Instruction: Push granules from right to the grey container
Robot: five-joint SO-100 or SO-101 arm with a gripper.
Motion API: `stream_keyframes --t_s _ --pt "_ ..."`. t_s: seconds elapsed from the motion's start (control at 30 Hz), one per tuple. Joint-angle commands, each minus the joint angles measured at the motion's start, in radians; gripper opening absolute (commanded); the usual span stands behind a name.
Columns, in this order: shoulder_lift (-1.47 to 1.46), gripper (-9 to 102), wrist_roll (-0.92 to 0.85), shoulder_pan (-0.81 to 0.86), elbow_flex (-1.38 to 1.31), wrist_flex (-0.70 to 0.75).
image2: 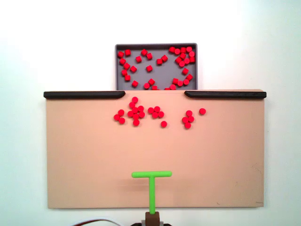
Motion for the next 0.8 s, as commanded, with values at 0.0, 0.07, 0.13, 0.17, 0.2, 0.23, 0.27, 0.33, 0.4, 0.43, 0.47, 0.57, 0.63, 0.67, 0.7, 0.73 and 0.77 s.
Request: stream_keyframes --t_s 0.0,0.07,0.13,0.17,0.2,0.23,0.27,0.33,0.4,0.43,0.47,0.57,0.63,0.67,0.7,0.73,0.77 --pt "0.003 0 -0.012 0.002 -0.014 -0.003" --pt "0.000 0 -0.014 0.002 -0.015 -0.003" --pt "0.000 0 -0.014 0.002 -0.015 -0.003" --pt "0.000 0 -0.014 0.002 -0.015 -0.003" --pt "0.000 0 -0.015 0.002 -0.015 -0.003" --pt "0.000 0 -0.015 0.003 -0.015 -0.003" --pt "0.000 0 -0.017 0.003 -0.015 -0.003" --pt "0.000 0 -0.020 0.005 -0.015 -0.003" --pt "0.000 0 -0.023 0.006 -0.015 -0.003" --pt "0.000 0 -0.025 0.008 -0.015 -0.003" --pt "0.000 0 -0.025 0.008 -0.015 -0.003" --pt "0.000 0 -0.026 0.008 -0.015 -0.003" --pt "0.000 0 -0.026 0.008 -0.014 -0.003" --pt "-0.002 0 -0.026 0.008 -0.014 -0.003" --pt "-0.003 0 -0.026 0.008 -0.014 -0.003" --pt "-0.006 0 -0.026 0.008 -0.014 -0.003" --pt "-0.006 0 -0.026 0.008 -0.014 -0.003"
